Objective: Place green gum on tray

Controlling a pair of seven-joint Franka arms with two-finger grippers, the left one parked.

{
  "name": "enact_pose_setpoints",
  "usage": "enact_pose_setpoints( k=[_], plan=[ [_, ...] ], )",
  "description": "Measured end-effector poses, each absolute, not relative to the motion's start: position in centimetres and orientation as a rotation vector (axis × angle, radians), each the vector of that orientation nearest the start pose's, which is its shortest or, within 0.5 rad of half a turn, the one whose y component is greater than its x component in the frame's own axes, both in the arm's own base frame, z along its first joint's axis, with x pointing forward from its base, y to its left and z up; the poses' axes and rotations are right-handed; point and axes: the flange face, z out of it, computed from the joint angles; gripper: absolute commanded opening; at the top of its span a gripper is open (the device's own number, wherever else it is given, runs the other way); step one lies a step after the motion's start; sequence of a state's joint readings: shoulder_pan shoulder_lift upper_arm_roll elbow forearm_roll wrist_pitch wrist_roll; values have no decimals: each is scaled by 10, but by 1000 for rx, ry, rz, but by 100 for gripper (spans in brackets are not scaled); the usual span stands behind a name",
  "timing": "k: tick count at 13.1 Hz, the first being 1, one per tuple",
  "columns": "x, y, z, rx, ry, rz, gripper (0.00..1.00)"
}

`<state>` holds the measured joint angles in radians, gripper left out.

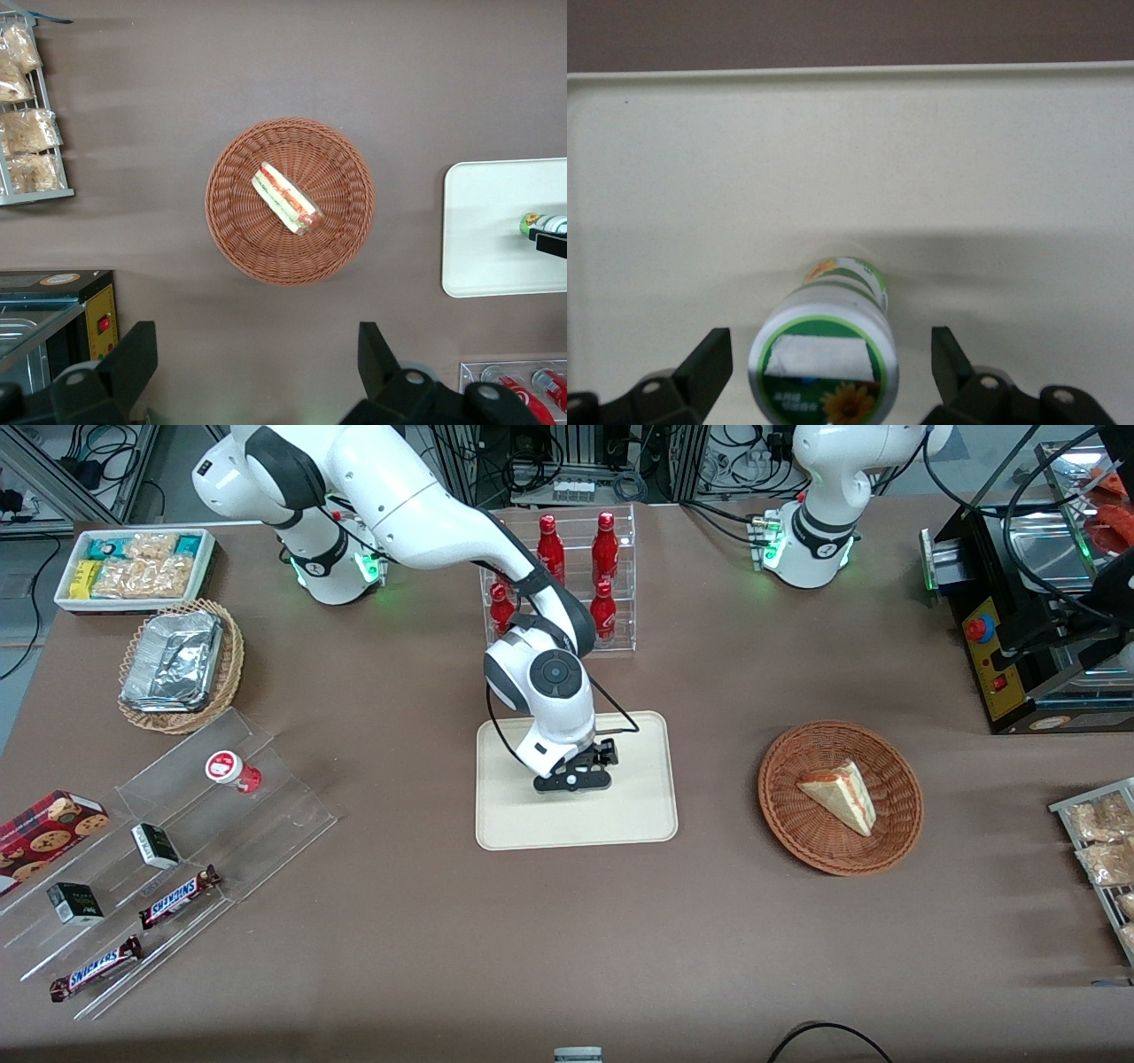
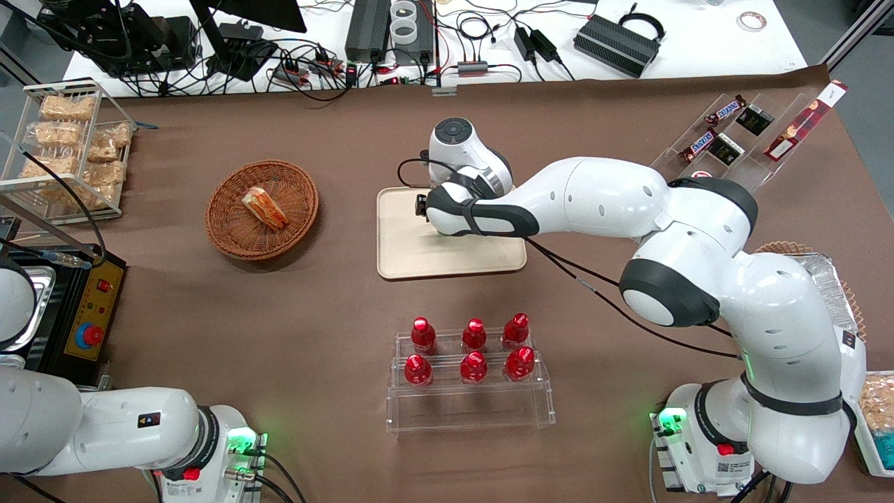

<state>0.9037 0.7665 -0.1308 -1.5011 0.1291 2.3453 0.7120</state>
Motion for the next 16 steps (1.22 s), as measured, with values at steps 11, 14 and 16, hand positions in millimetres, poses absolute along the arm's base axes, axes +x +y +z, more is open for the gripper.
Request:
enact_pose_setpoints(
  k=[11, 14, 16],
  plan=[
    [534, 459, 352, -3106, -199, 39, 100],
    [551, 406, 385, -3119, -318, 166, 100],
    [566, 372, 390, -3115, -352, 213, 100]
  ],
)
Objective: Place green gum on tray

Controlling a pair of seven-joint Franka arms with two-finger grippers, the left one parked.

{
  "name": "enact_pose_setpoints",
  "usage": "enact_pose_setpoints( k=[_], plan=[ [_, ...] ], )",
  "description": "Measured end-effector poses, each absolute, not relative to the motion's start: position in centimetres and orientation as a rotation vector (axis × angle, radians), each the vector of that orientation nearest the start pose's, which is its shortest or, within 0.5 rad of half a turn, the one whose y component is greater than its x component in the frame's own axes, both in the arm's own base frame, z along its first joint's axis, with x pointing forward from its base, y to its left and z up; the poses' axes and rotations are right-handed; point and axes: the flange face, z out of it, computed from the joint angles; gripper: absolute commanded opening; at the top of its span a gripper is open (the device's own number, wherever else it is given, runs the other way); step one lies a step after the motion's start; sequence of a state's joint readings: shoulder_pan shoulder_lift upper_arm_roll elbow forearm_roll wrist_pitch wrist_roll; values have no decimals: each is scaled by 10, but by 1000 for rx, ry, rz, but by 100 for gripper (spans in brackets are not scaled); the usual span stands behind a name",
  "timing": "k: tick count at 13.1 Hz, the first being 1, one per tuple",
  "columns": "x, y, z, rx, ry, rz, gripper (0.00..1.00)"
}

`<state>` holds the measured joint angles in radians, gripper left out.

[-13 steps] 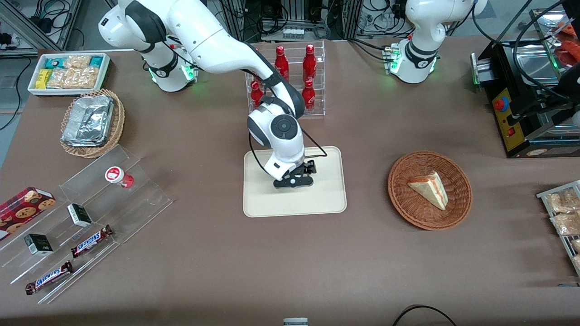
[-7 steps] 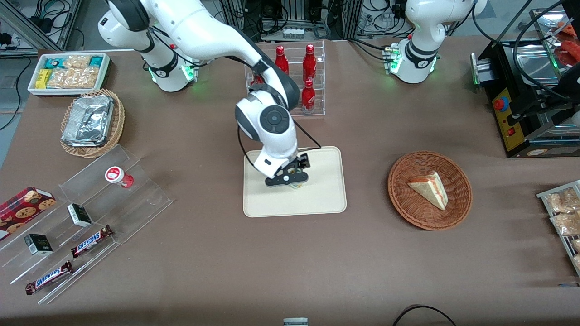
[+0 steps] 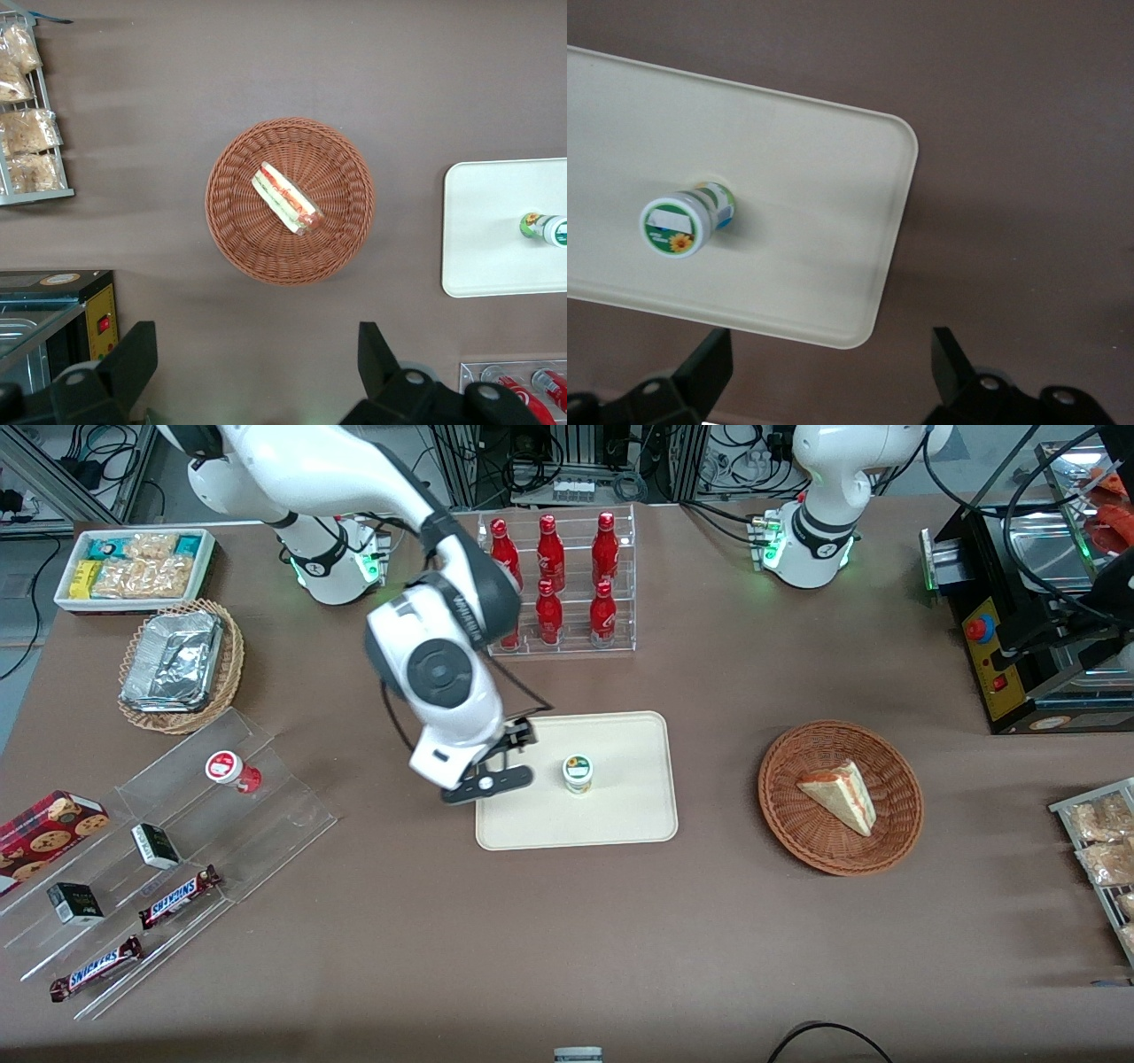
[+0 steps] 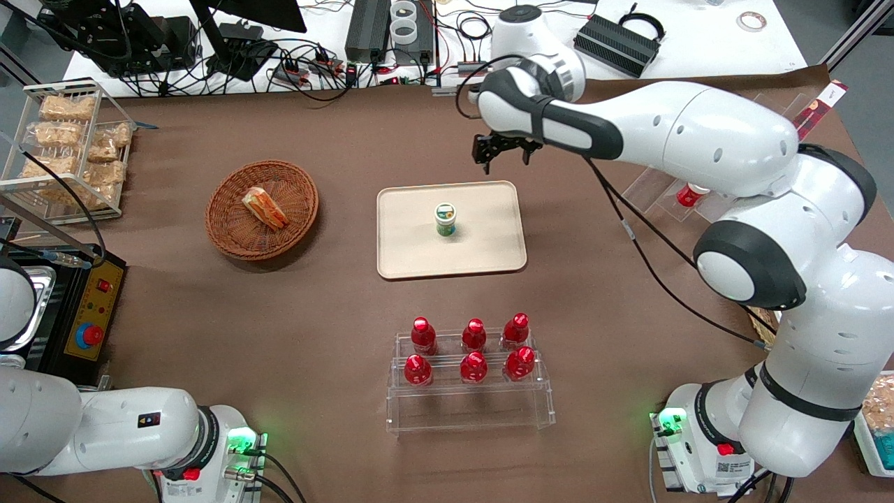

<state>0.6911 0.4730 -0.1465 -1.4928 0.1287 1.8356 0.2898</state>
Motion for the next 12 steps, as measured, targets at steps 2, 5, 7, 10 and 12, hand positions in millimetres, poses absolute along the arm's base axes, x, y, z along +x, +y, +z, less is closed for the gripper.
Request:
enact_pose_setpoints(
  k=[2, 5, 7, 10, 12],
  plan=[
    [578, 345, 390, -3114, -350, 246, 100],
    [601, 296, 400, -3116, -244, 253, 100],
    [622, 245, 411, -3111, -121, 229, 100],
    [643, 151, 425, -3093, 36, 212, 100],
    [641, 95, 433, -3074, 138, 212, 100]
  ],
)
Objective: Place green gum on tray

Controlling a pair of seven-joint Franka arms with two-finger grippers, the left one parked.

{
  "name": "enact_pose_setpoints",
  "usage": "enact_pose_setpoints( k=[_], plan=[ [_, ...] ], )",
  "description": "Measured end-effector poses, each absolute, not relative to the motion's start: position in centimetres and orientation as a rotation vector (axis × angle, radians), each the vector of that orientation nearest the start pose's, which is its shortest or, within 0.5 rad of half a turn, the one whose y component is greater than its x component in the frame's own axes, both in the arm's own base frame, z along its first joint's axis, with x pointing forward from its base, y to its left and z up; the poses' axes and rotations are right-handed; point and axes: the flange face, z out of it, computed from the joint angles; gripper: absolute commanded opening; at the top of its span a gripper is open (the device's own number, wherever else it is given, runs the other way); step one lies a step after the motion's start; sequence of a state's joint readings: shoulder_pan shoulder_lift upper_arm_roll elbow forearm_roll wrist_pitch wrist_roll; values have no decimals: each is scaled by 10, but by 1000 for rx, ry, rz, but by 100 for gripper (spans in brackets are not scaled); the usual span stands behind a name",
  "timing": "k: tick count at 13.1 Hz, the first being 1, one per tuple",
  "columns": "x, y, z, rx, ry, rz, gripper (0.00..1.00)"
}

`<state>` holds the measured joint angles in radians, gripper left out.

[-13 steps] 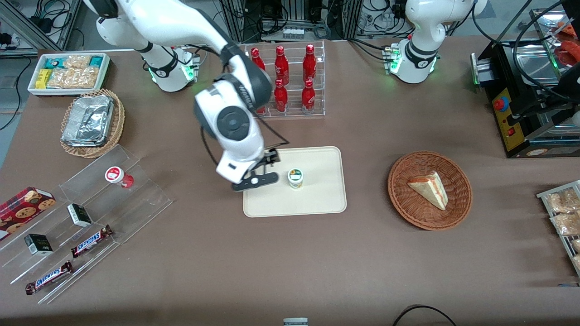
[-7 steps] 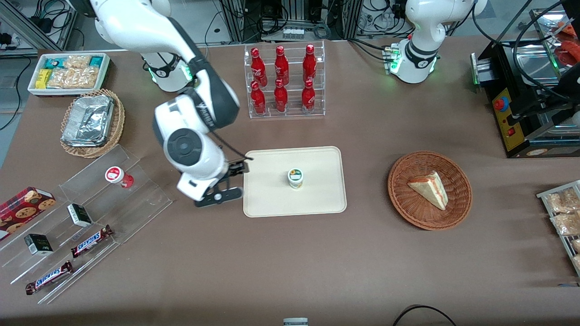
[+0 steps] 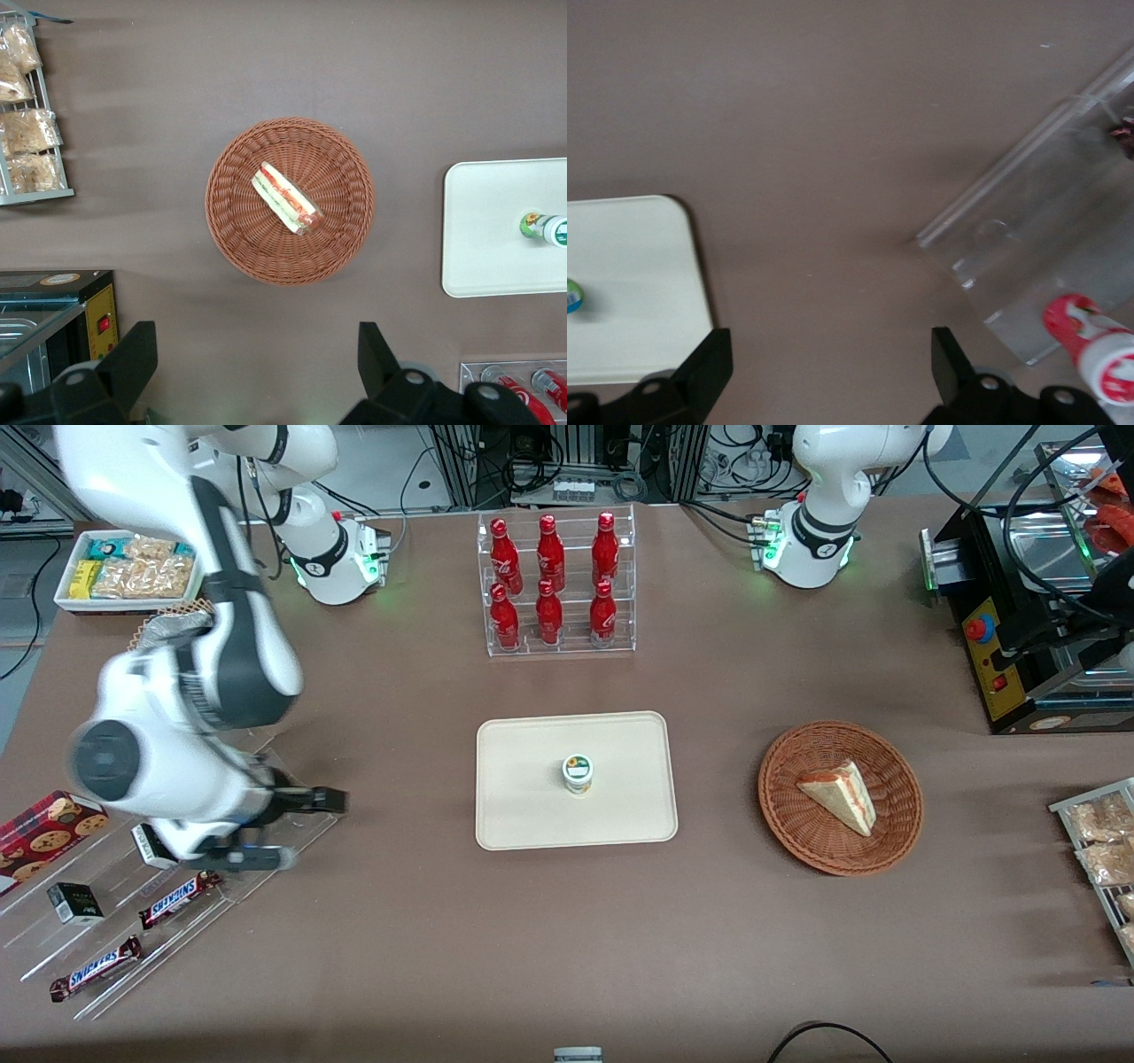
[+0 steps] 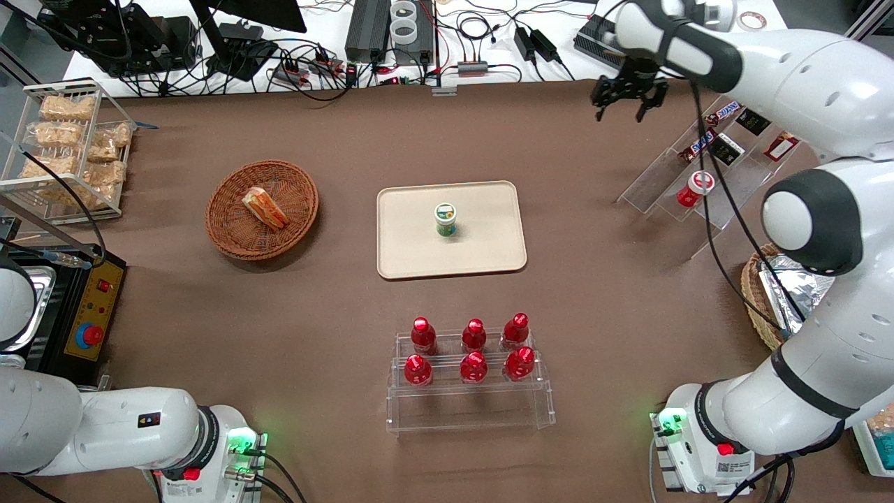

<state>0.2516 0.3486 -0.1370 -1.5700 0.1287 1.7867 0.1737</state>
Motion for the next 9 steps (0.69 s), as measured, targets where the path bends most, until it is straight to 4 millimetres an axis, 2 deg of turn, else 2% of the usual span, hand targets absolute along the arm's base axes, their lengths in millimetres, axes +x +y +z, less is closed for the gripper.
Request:
enact_pose_setpoints(
  k=[2, 4, 6, 9],
  plan=[
    [631, 51, 444, -3037, 201, 209, 100],
    [623, 20, 463, -3028, 148, 168, 100],
    [610, 7, 487, -3061, 88, 147, 100],
    [582, -1, 527, -3071, 47, 179, 100]
  ],
)
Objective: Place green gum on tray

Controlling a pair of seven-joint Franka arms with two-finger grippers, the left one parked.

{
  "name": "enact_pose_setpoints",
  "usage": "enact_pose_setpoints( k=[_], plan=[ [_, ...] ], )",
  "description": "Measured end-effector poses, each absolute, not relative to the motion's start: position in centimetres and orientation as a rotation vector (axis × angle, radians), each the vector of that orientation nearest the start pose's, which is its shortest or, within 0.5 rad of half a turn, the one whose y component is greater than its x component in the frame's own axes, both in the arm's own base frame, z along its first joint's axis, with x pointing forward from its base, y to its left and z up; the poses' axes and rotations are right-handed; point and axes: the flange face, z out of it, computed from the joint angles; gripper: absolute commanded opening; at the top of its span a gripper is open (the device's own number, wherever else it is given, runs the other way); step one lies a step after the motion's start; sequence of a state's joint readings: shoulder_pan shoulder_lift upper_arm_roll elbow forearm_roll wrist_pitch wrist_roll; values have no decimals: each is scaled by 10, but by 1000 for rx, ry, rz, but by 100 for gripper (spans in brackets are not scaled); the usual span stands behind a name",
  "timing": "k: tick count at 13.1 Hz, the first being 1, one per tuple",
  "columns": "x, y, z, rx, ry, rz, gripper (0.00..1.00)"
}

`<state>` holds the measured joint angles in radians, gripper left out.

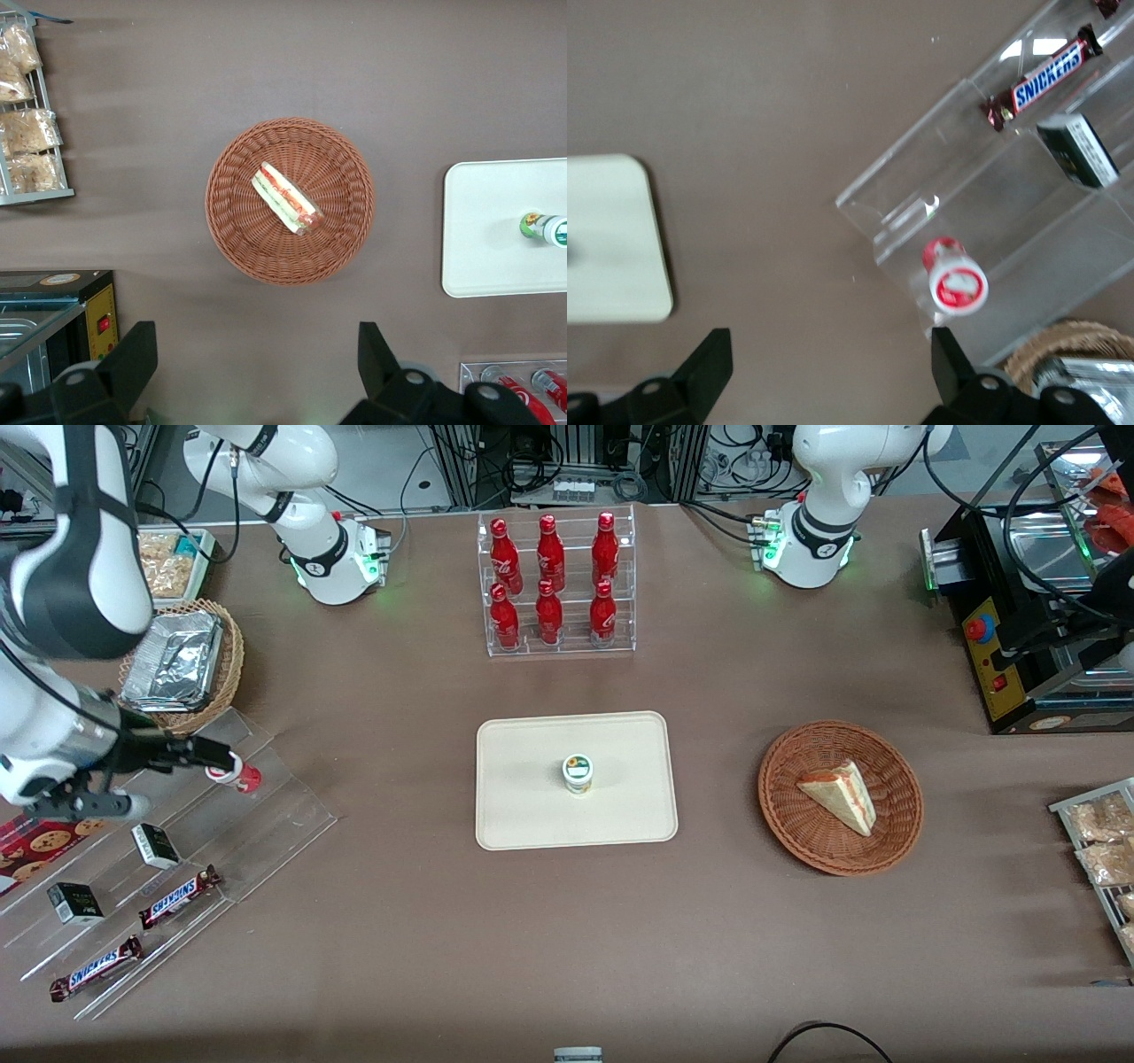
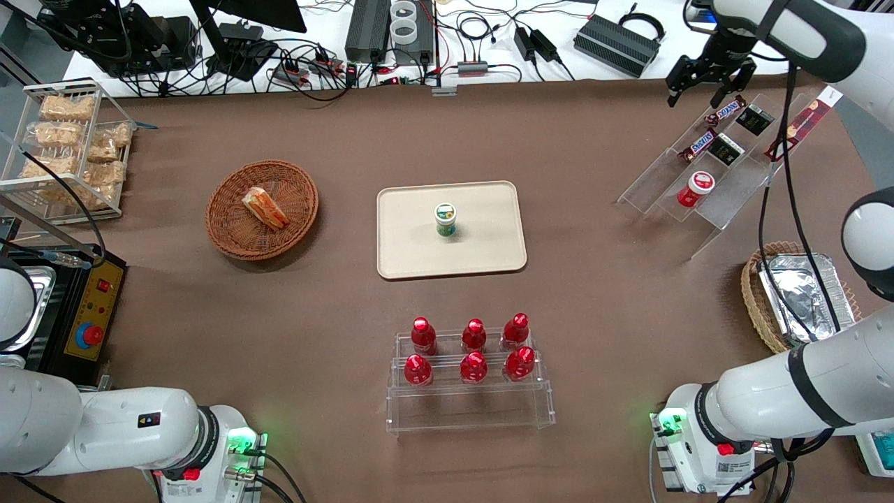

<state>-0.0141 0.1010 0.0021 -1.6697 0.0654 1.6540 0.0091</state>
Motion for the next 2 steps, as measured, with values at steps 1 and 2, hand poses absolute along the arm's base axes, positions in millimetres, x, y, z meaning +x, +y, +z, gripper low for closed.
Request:
enact_pose_setpoints(
  k=[1, 2],
  plan=[
    [572, 0, 540, -3077, 34, 191, 100],
    [563, 0, 552, -3087, 23, 204, 100]
  ],
)
